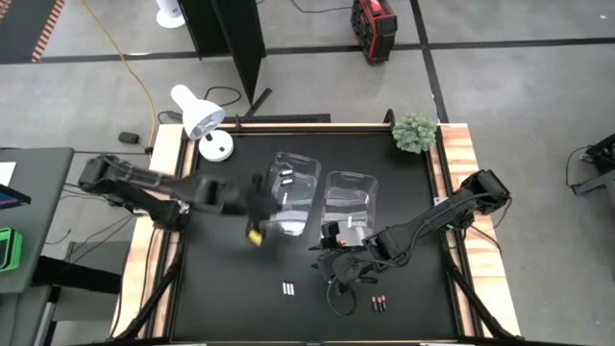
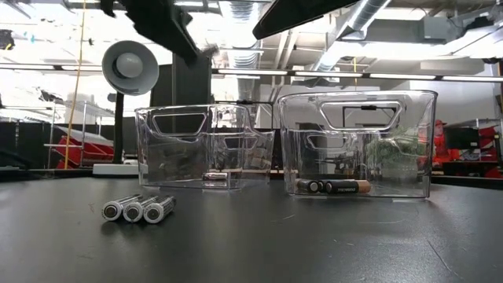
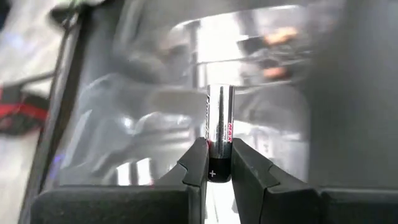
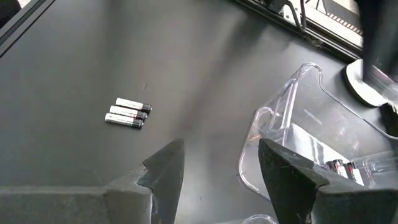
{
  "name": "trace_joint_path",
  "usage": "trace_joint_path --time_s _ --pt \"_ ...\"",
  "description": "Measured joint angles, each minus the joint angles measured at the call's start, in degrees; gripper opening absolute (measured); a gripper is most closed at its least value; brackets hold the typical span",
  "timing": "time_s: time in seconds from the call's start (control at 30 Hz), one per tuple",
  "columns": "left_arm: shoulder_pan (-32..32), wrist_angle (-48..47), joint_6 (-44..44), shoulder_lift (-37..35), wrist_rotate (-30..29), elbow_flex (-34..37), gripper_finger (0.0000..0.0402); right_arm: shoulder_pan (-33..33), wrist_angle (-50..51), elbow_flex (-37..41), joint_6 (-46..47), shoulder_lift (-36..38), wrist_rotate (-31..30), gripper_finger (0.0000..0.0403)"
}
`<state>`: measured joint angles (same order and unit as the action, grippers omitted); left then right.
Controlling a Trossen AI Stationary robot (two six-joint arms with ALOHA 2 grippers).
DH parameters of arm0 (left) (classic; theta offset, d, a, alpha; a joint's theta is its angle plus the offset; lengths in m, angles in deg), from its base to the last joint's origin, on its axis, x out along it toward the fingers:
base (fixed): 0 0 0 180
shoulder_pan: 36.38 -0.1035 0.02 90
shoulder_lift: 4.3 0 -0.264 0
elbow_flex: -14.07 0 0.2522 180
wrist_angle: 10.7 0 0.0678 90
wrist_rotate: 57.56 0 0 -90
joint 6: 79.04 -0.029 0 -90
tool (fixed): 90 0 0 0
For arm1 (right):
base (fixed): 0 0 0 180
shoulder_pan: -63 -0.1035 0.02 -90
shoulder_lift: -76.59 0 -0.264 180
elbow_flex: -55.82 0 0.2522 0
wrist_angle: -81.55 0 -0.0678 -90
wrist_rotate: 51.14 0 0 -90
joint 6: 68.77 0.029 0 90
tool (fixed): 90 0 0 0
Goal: Sort batteries
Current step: Put the white battery into the left transparent bin
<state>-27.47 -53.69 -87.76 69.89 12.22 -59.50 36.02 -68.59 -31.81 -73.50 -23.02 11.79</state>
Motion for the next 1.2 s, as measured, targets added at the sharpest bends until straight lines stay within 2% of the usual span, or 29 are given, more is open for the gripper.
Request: trace_joint_path --time_s 0.13,0.23,0.37,0.47,0.67,0.83,1.2 --pt "-12.7 0.4 -2.1 0.0 4.9 0.0 0.0040 0.0 0.0 0.0 -0.1 0.0 0.0 0.0223" --pt "-21.3 0.7 -3.7 0.0 11.3 0.0 0.0040 0.0 0.0 0.0 -0.3 0.0 0.0 0.0223" --pt "-28.8 0.9 -4.6 2.1 18.6 0.0 0.0040 0.0 0.0 0.0 -1.1 0.0 0.0 0.0223" --pt "-30.4 2.1 -5.2 5.1 21.5 0.0 0.0040 0.0 -0.1 0.0 -1.2 0.0 0.0 0.0223" --pt "-30.5 3.0 -5.3 14.3 21.4 -0.5 0.0040 0.1 -0.1 0.0 -1.3 0.0 0.0 0.0223" --pt "-30.8 3.4 -4.2 20.3 16.9 -3.2 0.0040 0.1 -0.4 0.0 -1.3 0.0 0.0 0.0223" --pt "-30.8 3.2 -3.7 27.2 14.4 -6.3 0.0045 0.1 -0.3 0.0 -1.3 0.0 0.0 0.0223"
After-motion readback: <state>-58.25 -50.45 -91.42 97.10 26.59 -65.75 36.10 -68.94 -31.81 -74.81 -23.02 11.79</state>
